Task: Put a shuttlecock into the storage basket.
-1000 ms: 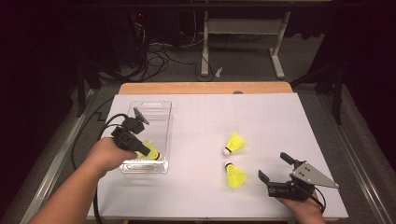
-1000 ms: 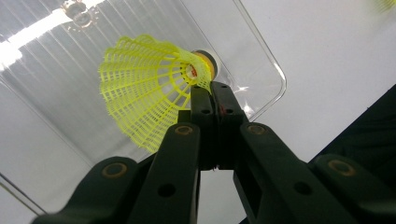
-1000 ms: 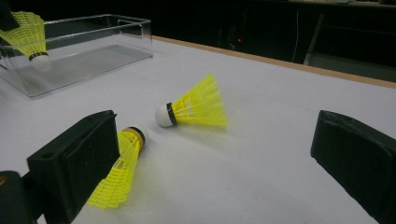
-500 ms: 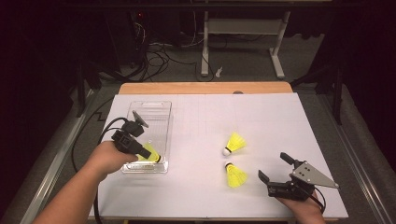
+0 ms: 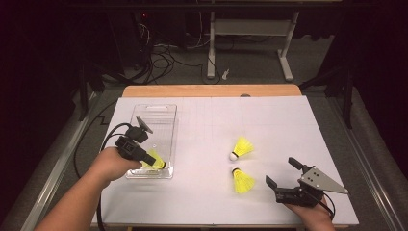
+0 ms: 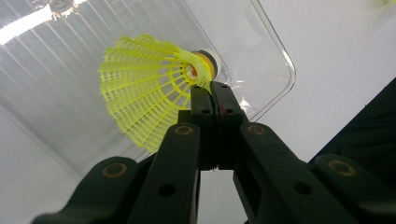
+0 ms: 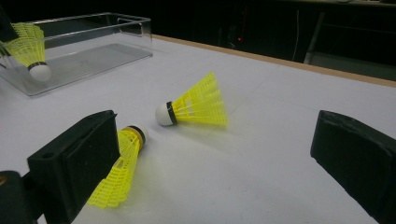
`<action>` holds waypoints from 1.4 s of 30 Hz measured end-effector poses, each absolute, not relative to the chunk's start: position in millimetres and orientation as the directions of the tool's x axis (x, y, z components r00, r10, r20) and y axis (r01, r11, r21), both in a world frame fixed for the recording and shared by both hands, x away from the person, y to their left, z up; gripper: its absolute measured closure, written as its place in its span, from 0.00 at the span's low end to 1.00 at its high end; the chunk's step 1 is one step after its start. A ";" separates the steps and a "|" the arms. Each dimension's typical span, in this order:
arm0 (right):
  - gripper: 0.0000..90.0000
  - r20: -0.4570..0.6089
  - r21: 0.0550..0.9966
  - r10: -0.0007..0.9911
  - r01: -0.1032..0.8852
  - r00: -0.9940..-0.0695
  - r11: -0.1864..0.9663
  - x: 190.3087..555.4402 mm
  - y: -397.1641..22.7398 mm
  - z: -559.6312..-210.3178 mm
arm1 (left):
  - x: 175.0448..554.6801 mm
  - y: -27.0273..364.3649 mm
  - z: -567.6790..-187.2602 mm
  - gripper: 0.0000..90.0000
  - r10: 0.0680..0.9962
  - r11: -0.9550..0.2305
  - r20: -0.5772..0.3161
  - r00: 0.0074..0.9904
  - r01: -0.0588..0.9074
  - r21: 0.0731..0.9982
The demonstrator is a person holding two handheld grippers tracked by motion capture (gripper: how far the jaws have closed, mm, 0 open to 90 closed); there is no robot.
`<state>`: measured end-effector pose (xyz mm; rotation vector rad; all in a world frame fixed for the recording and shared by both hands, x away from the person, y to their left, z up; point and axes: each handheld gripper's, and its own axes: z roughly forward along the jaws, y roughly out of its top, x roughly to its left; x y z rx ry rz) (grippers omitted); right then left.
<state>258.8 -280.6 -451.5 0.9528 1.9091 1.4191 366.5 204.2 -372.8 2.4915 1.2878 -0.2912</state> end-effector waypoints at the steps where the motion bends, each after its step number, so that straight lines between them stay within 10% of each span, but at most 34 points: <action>1: 0.02 -0.029 0.961 0.812 0.207 -0.583 0.182 258.8 -280.6 -451.5 | 366.4 204.7 -372.9 1.00 0.754 -0.543 -0.323 0.572 0.820 0.182; 42: 0.02 -0.029 0.959 0.812 0.213 -0.583 0.187 258.9 -279.5 -452.6 | 365.2 221.5 -386.4 0.97 0.775 -0.531 -0.322 0.544 0.837 0.133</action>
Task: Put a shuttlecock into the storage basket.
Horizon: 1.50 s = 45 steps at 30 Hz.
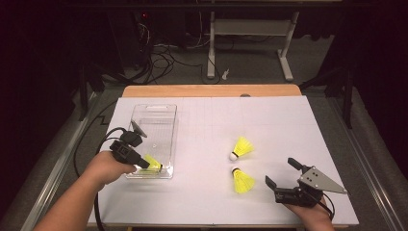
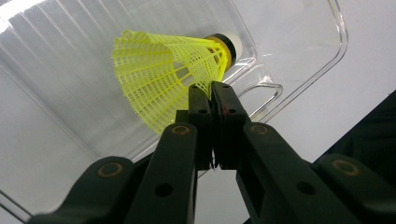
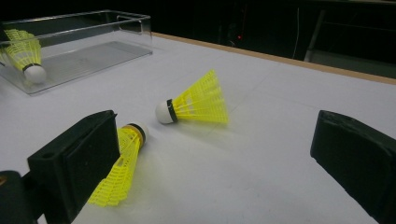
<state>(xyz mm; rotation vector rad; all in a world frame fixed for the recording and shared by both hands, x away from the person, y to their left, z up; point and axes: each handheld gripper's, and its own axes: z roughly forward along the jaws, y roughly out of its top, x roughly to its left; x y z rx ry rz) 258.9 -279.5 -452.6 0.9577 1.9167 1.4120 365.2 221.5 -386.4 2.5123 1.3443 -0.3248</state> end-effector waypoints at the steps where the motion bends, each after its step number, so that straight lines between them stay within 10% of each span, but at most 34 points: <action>1: 0.02 -0.029 0.959 0.812 0.212 -0.583 0.187 258.8 -279.5 -452.5 | 365.4 221.5 -386.4 0.97 0.776 -0.531 -0.321 0.543 0.837 0.131; 45: 0.02 -0.030 0.961 0.813 0.208 -0.582 0.184 258.6 -279.7 -451.8 | 360.6 215.1 -352.8 0.60 0.819 -0.519 -0.208 0.535 0.845 0.129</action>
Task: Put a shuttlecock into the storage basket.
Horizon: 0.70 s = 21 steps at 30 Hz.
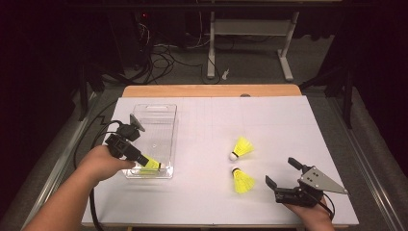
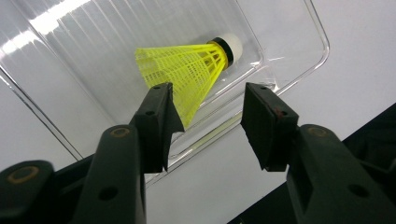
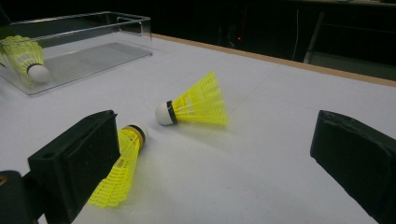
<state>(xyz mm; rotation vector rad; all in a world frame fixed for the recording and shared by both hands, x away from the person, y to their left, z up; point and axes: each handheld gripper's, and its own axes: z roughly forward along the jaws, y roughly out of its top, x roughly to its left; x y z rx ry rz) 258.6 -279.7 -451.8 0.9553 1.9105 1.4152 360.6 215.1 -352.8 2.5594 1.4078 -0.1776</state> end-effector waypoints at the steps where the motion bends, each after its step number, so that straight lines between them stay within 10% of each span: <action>1: 0.02 -0.030 0.961 0.813 0.209 -0.582 0.184 258.6 -279.7 -451.8 | 360.4 214.0 -351.9 0.59 0.819 -0.521 -0.205 0.536 0.844 0.126; 21: 0.02 -0.029 0.961 0.813 0.208 -0.582 0.183 258.2 -279.8 -451.6 | 355.9 181.9 -339.7 0.36 0.790 -0.588 -0.141 0.596 0.803 0.101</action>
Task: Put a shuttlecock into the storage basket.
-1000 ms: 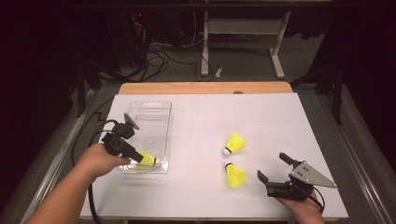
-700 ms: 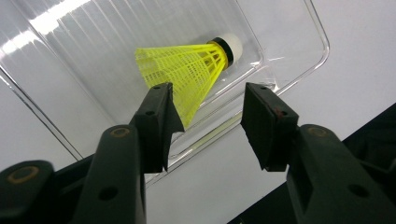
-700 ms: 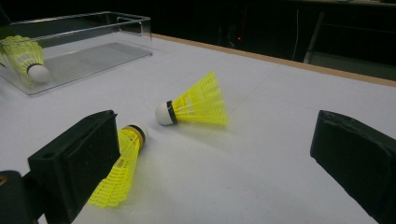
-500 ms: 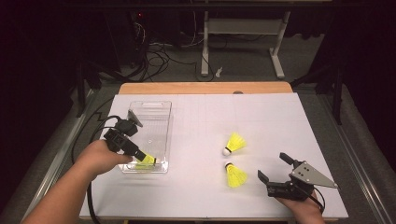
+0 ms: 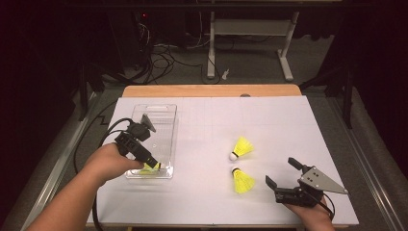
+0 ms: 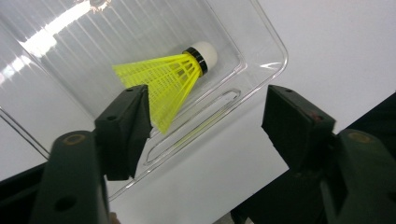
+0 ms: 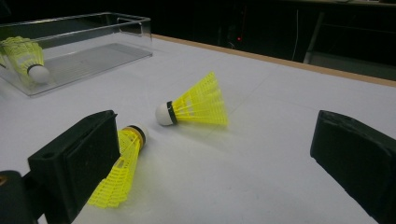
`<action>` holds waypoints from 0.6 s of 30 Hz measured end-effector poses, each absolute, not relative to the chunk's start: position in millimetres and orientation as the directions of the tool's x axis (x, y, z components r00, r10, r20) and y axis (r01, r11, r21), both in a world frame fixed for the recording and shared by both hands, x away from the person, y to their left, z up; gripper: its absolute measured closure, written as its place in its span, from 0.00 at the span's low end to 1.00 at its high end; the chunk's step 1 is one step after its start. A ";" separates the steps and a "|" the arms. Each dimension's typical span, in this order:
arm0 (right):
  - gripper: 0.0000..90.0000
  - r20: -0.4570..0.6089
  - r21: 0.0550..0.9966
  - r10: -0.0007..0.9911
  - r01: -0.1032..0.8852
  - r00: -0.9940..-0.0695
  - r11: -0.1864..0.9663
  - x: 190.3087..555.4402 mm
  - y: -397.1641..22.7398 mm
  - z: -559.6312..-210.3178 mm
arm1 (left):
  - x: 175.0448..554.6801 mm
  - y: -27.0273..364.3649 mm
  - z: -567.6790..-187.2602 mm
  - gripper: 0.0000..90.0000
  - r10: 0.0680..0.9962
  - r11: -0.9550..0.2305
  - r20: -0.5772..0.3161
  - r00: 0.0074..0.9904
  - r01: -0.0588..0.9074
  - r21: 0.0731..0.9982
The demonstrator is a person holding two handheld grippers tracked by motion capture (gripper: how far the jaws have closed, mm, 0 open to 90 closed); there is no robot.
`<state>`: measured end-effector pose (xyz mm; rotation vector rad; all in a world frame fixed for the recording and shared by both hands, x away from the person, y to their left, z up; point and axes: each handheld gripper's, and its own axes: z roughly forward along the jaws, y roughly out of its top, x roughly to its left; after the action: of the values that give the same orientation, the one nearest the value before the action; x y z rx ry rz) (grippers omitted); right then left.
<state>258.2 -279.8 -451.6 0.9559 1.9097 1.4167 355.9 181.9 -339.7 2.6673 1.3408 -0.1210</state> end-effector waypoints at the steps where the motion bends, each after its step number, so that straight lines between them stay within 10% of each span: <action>1: 0.02 -0.030 0.961 0.813 0.206 -0.581 0.182 258.3 -279.9 -451.6 | 355.6 179.8 -339.9 0.35 0.787 -0.592 -0.137 0.601 0.799 0.103; 18: 0.02 -0.032 0.962 0.813 0.205 -0.581 0.183 258.4 -280.7 -451.3 | 349.9 140.8 -345.1 0.05 0.743 -0.655 -0.115 0.660 0.751 0.079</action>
<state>258.4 -280.7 -451.3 0.9525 1.9070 1.4168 349.9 140.8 -345.1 2.7515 1.2442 -0.1095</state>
